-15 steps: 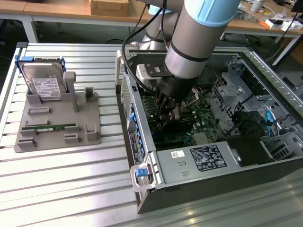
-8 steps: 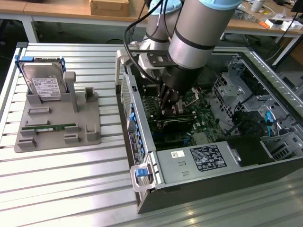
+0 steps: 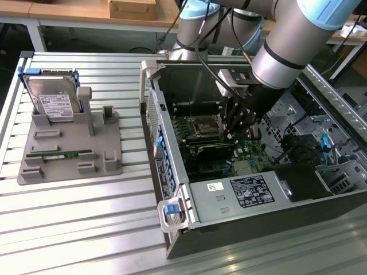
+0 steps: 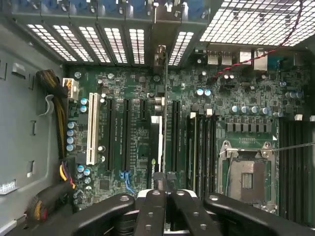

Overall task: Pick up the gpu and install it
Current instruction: 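Press down on the gpu until it lock into place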

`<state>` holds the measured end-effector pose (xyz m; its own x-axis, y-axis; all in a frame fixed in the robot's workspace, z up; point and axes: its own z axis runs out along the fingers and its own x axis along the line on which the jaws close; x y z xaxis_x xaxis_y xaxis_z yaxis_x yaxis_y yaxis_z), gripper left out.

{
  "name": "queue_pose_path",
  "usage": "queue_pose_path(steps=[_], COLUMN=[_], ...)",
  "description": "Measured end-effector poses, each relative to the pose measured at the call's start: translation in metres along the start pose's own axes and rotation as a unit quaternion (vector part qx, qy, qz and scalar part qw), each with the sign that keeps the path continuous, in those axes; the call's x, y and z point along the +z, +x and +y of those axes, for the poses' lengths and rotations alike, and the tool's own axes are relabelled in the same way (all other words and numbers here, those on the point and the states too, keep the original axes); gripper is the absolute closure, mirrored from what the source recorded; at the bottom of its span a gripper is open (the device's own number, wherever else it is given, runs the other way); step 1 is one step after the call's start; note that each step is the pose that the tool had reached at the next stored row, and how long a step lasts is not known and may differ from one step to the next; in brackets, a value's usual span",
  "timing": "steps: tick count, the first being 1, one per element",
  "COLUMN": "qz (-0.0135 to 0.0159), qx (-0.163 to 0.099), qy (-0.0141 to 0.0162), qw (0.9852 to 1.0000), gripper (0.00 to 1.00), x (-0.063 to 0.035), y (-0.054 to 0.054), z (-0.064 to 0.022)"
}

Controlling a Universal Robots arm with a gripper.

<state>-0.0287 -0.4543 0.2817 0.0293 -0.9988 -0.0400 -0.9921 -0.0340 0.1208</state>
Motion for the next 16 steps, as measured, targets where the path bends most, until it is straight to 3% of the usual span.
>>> queue_pose_path(steps=[4,6,7,11,16], qz=[0.0004,-0.0005,-0.0016,-0.0009,-0.0009], qx=[0.000,0.000,0.000,0.000,0.000], qy=[-0.0050,-0.0055,-0.0053,-0.0056,-0.0056], qw=[1.0000,1.0000,1.0000,1.0000,1.0000], gripper=[0.89,0.89,0.89,0.89,0.89], x=[0.0132,0.0142,0.0048,-0.0361,-0.0767], y=[0.001,0.001,0.000,-0.001,-0.003], z=[-0.0023,-0.0029,-0.0018,0.0032,0.0081])
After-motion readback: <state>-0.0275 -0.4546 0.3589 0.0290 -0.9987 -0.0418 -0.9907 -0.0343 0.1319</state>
